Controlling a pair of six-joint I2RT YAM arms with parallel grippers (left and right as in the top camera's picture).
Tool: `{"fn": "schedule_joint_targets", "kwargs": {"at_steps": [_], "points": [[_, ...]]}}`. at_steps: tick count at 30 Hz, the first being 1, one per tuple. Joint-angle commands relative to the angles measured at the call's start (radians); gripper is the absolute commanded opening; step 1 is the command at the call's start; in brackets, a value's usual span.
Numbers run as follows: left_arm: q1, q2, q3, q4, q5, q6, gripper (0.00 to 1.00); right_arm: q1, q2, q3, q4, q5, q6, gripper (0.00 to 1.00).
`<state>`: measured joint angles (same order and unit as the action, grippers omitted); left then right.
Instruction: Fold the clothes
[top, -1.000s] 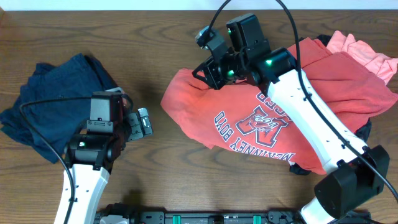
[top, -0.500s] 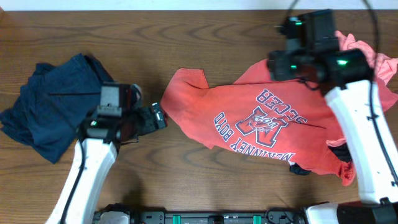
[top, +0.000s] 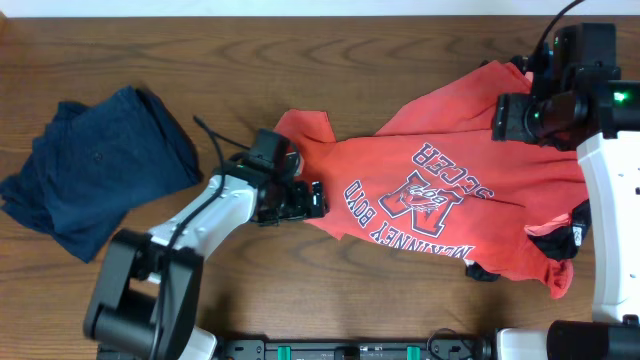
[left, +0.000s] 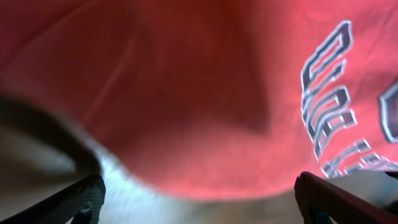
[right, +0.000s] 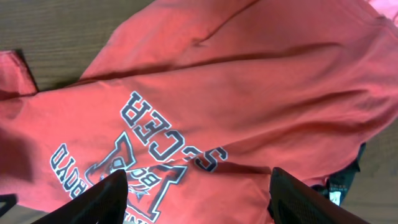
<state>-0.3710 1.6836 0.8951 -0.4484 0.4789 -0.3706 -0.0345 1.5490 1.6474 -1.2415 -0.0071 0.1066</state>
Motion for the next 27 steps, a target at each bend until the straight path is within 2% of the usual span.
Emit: {"fn": "schedule_joint_targets", "kwargs": {"at_steps": [1,2,3,4,5,6,10,16,19,21,25,27], "points": [[-0.021,0.056,0.002,0.055,0.014,-0.003,1.00,-0.019,-0.009,0.007,-0.010,0.003,0.012,0.71],[-0.025,0.070,0.002,0.077,0.014,-0.006,0.94,-0.021,-0.009,0.007,-0.013,0.003,0.012,0.70],[-0.028,0.078,0.003,0.094,0.014,-0.009,0.77,-0.023,-0.009,0.007,-0.016,0.003,0.012,0.70],[-0.028,0.082,0.003,0.106,0.015,-0.009,0.56,-0.025,-0.009,0.007,-0.019,0.003,0.012,0.70],[-0.027,0.082,0.004,0.116,0.014,-0.008,0.24,-0.027,-0.009,0.007,-0.023,0.003,0.013,0.69],[-0.024,0.077,0.011,0.115,0.014,-0.008,0.06,-0.029,-0.009,0.007,-0.027,0.003,0.012,0.69],[0.027,0.016,0.109,0.013,0.003,0.039,0.06,-0.042,-0.009,0.007,-0.031,0.003,0.012,0.69],[0.215,-0.152,0.457,-0.251,-0.122,0.098,0.06,-0.062,-0.009,0.007,-0.034,0.003,0.012,0.68],[0.330,-0.205,0.565,-0.244,-0.191,0.097,0.06,-0.070,-0.009,0.007,-0.035,0.003,0.012,0.68],[0.399,-0.217,0.573,-0.214,-0.249,0.097,0.05,-0.070,-0.009,0.007,-0.034,0.003,0.012,0.68],[0.505,-0.159,0.573,-0.209,-0.361,0.141,0.06,-0.070,-0.009,0.007,-0.037,0.003,0.011,0.69],[0.554,-0.118,0.573,-0.200,-0.360,0.140,0.06,-0.070,-0.009,0.006,-0.045,0.003,0.011,0.69]]}}
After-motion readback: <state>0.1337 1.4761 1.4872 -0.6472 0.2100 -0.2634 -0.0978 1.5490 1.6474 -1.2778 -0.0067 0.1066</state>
